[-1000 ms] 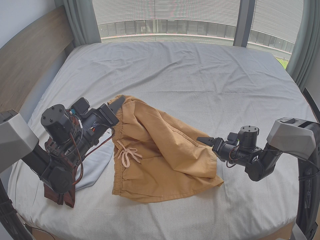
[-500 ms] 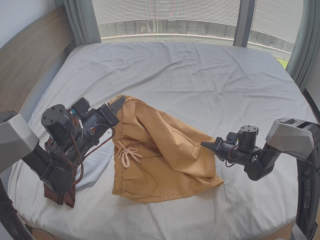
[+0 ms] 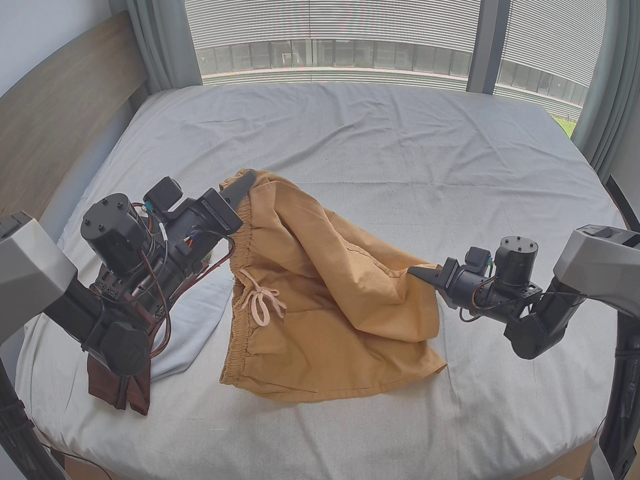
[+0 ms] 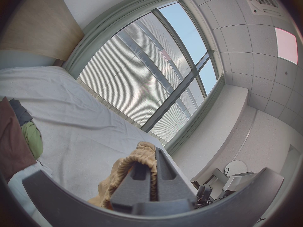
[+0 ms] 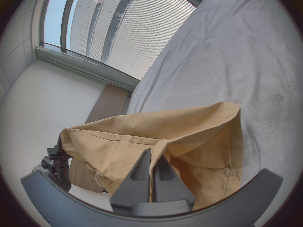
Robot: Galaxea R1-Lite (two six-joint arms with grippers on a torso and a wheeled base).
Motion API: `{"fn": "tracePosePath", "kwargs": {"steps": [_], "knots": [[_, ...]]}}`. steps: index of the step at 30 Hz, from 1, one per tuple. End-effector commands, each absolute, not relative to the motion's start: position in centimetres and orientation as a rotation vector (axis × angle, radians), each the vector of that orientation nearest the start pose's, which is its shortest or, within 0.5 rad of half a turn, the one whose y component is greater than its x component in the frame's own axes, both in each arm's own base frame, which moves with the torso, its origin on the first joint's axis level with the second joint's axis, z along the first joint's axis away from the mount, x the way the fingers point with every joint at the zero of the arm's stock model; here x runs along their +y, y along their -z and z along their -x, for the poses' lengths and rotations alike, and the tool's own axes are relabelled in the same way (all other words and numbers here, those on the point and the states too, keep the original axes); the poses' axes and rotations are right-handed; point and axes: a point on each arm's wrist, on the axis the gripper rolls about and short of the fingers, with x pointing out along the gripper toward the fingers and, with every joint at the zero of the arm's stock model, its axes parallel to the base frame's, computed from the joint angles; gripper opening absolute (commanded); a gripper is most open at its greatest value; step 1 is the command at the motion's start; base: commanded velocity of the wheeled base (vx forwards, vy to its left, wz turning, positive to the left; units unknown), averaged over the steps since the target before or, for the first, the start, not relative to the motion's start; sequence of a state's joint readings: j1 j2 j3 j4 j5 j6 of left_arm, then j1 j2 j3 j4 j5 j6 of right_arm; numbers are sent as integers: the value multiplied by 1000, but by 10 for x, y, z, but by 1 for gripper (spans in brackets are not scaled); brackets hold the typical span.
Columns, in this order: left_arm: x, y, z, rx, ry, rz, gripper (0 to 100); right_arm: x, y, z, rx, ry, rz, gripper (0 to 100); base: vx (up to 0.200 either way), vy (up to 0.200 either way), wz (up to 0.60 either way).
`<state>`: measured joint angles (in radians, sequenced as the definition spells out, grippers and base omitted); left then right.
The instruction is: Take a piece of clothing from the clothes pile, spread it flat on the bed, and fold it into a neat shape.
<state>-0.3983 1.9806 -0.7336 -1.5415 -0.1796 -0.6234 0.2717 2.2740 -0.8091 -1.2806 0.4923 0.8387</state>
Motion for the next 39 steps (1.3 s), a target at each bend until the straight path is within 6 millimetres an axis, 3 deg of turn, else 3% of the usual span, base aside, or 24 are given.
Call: {"fn": "tracePosePath", "kwargs": {"steps": [1, 6, 11, 32, 39], "knots": [[-139, -174, -317, -147, 674, 636, 0, 104, -93, -347, 396, -691, -801, 0, 0, 0, 0], [-131, -181, -314, -166, 661, 634, 0, 84, -105, -343, 338, -657, -769, 0, 0, 0, 0], [-122, -173, -315, -144, 631, 628, 0, 68, -104, -330, 337, -666, -759, 0, 0, 0, 0], [-110, -163, -317, -103, 618, 621, 0, 56, -112, -328, 270, -715, -741, 0, 0, 0, 0], [-109, -162, -317, -101, 616, 619, 0, 47, -133, -317, 232, -769, -729, 0, 0, 0, 0]]}}
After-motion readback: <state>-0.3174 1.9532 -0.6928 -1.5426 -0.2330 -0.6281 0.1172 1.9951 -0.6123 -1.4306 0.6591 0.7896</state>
